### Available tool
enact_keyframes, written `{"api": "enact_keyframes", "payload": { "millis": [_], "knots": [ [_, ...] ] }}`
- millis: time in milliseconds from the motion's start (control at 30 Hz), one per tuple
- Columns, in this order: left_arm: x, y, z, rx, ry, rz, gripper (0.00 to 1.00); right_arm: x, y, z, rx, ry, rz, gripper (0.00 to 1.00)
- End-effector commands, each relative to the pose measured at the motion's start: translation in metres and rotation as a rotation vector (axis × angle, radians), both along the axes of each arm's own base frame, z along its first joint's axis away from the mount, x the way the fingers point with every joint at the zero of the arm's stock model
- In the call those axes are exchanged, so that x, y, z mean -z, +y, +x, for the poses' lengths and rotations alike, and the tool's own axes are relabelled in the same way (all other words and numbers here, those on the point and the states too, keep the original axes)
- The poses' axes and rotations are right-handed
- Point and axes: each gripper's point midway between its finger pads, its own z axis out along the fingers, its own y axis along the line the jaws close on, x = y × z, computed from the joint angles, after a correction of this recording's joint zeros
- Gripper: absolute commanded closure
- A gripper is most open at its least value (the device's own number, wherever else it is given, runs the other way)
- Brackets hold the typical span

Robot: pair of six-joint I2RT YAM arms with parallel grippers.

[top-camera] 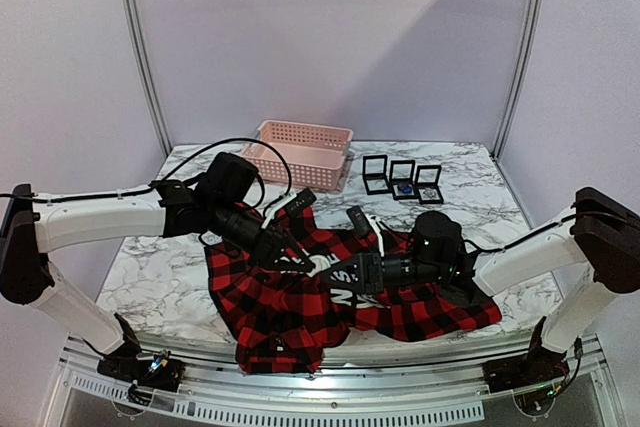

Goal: Remove the brooch from the garment
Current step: Open the brooch with the flattened clothing.

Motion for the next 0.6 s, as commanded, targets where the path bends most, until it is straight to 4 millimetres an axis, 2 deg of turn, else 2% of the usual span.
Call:
{"api": "enact_keyframes", "payload": {
  "millis": [0, 300, 567],
  "knots": [
    [-0.017, -0.004, -0.013, 0.067, -0.022, -0.066, 1.0, 0.018, -0.001, 0.028, 0.095, 0.126, -0.044, 0.93],
    [-0.018, -0.004, -0.015, 0.077, -0.025, -0.066, 1.0, 0.018, -0.001, 0.035, 0.123, 0.168, -0.019, 0.92],
    [-0.019, -0.005, -0.021, 0.098, -0.038, -0.071, 1.0, 0.032, 0.002, 0.045, 0.142, 0.292, -0.065, 0.92]
  ]
}}
